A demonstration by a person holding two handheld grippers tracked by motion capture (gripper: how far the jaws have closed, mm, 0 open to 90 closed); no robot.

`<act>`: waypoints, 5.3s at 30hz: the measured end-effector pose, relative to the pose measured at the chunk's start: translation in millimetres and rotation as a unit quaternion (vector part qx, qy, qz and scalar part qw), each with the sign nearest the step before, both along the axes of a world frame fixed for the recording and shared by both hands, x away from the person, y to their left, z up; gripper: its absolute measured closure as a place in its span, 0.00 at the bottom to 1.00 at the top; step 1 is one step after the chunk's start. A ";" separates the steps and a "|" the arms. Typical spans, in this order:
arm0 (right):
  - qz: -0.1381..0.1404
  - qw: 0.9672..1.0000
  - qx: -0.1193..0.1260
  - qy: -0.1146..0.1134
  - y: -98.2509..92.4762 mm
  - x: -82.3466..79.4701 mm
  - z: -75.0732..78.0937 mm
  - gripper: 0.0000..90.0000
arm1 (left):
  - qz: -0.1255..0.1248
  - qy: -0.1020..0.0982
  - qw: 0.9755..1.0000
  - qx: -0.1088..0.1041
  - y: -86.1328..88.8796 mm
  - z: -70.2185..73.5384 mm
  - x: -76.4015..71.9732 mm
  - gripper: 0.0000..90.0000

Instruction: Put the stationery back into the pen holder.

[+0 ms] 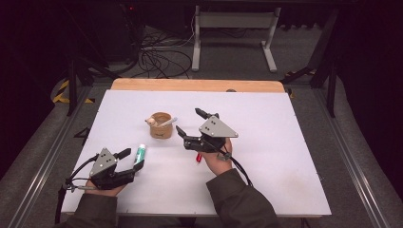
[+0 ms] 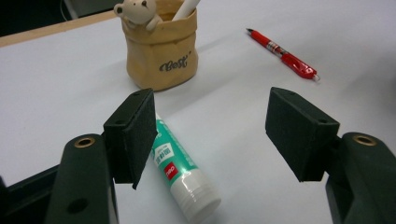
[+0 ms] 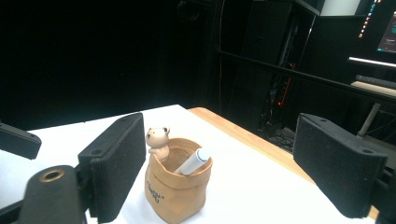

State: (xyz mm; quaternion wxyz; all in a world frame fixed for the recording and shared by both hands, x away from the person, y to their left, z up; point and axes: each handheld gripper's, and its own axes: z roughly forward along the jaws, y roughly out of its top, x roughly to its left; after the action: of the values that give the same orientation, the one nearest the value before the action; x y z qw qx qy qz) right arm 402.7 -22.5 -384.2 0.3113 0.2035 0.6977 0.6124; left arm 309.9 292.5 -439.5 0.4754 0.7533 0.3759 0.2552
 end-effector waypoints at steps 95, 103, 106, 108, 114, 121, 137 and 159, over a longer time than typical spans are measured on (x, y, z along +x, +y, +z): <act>0.007 0.996 -0.051 -0.071 -38.7 -30.1 24.4 0.21 | 0.002 0.089 0.996 0.029 -21.6 -3.4 15.4 0.73; 0.037 0.993 -0.073 -0.085 -37.0 -31.5 24.4 0.26 | -0.031 0.082 0.996 -0.006 -26.4 9.1 14.9 0.73; 0.046 0.991 -0.084 -0.090 -35.1 -32.4 23.8 0.26 | -0.037 0.080 0.996 -0.012 -29.0 12.5 15.8 0.73; 0.051 0.991 -0.089 -0.090 -34.2 -32.4 23.2 0.26 | -0.041 0.076 0.996 -0.010 -29.8 15.3 17.0 0.72; 0.057 0.988 -0.105 -0.098 -33.1 -32.9 22.3 0.26 | -0.054 0.069 0.996 -0.014 -34.6 21.7 20.1 0.72; 0.059 0.983 -0.136 -0.110 -29.5 -34.2 20.3 0.31 | -0.066 0.063 0.996 -0.017 -42.0 28.2 22.9 0.72; 0.051 0.966 -0.211 -0.140 -19.9 -36.8 13.5 0.41 | -0.088 0.058 0.994 -0.016 -60.2 37.2 30.9 0.73; 0.059 0.918 -0.333 -0.208 -0.6 -43.5 -2.4 0.45 | -0.104 0.072 0.992 -0.014 -69.1 39.4 36.4 0.72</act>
State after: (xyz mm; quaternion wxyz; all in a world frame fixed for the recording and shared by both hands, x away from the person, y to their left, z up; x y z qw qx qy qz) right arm 359.2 -23.1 -386.6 0.4623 -0.0854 0.7914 0.3907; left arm 346.3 223.3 -400.2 0.4819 0.7979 0.3322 0.1443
